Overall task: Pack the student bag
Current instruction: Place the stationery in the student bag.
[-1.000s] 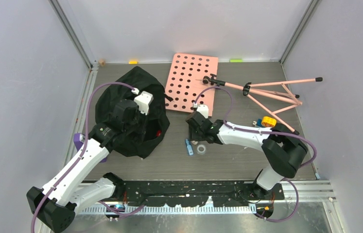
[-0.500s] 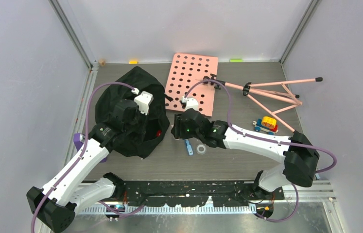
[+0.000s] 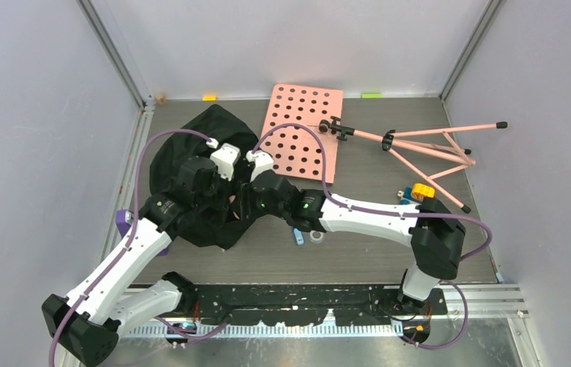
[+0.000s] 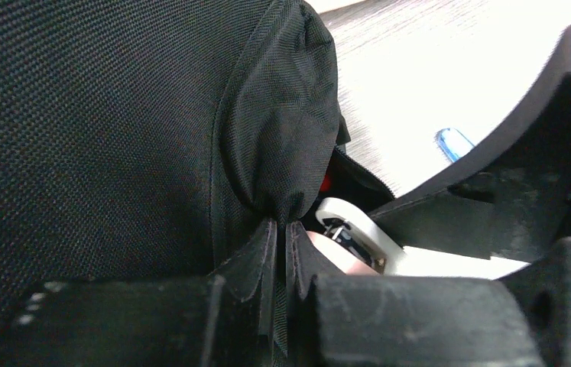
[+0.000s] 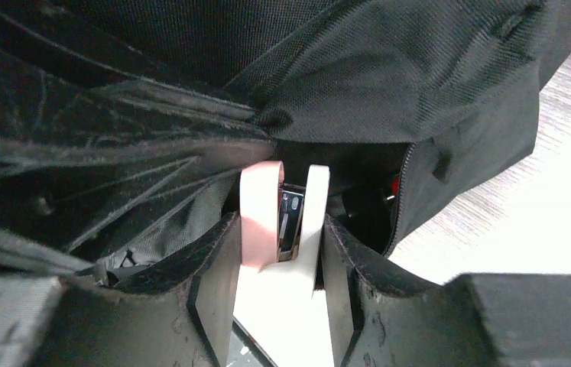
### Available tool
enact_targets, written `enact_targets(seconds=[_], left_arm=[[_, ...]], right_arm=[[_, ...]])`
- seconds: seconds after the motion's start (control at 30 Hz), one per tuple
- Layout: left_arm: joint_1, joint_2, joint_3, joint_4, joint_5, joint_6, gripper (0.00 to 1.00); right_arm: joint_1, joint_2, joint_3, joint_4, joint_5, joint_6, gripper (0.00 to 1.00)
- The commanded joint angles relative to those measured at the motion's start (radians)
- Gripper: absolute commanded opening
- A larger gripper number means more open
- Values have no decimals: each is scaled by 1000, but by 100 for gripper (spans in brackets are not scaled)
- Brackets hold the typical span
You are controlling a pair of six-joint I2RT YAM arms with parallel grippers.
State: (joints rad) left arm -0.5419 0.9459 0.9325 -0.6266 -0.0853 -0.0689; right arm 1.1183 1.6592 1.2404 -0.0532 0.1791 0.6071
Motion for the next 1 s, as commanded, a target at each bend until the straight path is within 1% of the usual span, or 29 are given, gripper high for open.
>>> enact_targets(seconds=[0.0, 0.2, 0.3, 0.4, 0.53, 0.8, 0.97], left_arm=[[0, -19, 5, 26, 2, 4, 0], [0, -19, 5, 28, 5, 3, 0], [0, -15, 5, 26, 7, 3, 0], [0, -12, 5, 25, 6, 3, 0], [0, -14, 5, 26, 2, 4, 0], [0, -25, 5, 26, 7, 1, 0], [0, -28, 6, 26, 8, 1, 0]], right_arm=[[1, 27, 91, 69, 21, -47, 47], [1, 52, 87, 87, 81, -90, 48], [1, 61, 92, 88, 91, -104, 52], [2, 61, 92, 87, 91, -106, 60], [2, 58, 82, 89, 92, -110, 65], [2, 18, 44, 86, 78, -117, 64], [3, -89, -36, 95, 84, -94, 64]])
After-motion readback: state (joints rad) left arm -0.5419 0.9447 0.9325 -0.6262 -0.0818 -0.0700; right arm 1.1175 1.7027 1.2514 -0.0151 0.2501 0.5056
